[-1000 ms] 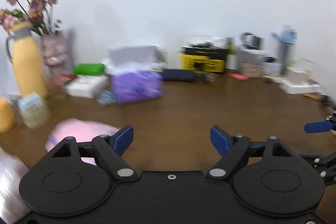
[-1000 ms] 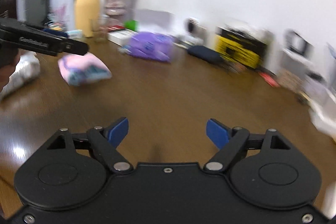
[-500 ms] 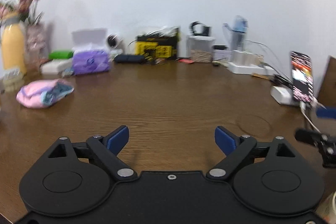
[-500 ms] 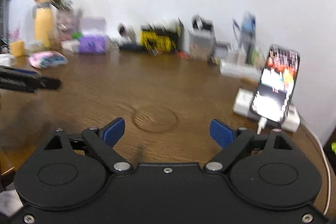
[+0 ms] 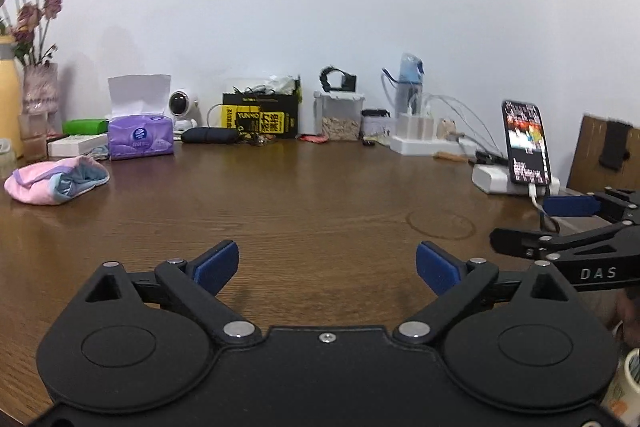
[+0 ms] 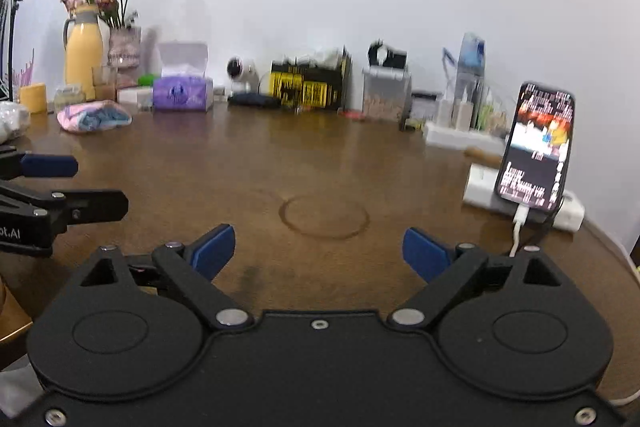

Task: Fold clothes

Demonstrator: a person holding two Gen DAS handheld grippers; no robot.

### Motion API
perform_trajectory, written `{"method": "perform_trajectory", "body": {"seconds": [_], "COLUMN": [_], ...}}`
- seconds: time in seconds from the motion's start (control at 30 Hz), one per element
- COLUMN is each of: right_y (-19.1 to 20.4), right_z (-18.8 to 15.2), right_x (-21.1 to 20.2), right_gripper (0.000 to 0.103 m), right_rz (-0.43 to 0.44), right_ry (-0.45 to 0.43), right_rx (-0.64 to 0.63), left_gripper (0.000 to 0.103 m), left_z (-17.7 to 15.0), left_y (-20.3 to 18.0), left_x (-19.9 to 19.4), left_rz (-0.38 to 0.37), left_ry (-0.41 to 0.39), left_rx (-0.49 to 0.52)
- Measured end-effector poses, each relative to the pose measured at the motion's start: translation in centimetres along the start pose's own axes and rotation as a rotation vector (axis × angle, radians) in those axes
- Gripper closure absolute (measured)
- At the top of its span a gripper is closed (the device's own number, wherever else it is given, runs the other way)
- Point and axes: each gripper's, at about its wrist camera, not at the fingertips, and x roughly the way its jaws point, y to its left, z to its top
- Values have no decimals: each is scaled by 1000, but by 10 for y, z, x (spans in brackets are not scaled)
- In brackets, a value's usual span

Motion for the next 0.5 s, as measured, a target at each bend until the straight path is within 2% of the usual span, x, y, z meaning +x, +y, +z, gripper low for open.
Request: {"method": "perform_trajectory", "body": {"seconds": [0.13, 0.33, 0.5], "right_y": [-1, -1, -2], "right_z": [3, 1, -4], "right_x": [1, 1, -8], "right_gripper": [9, 8, 8], "right_rz": [-2, -3, -9], "right_ry": [-1, -2, -7], "right_rx": [0, -8, 31], "left_gripper": [8, 8, 8], "left_z": [-4, -2, -3], "left_y": [-1, 0, -10], "left_x": [1, 1, -7], "left_rz": [44, 58, 39], "left_ry": [0, -16, -41], "left_rx": [-25, -23, 87]}}
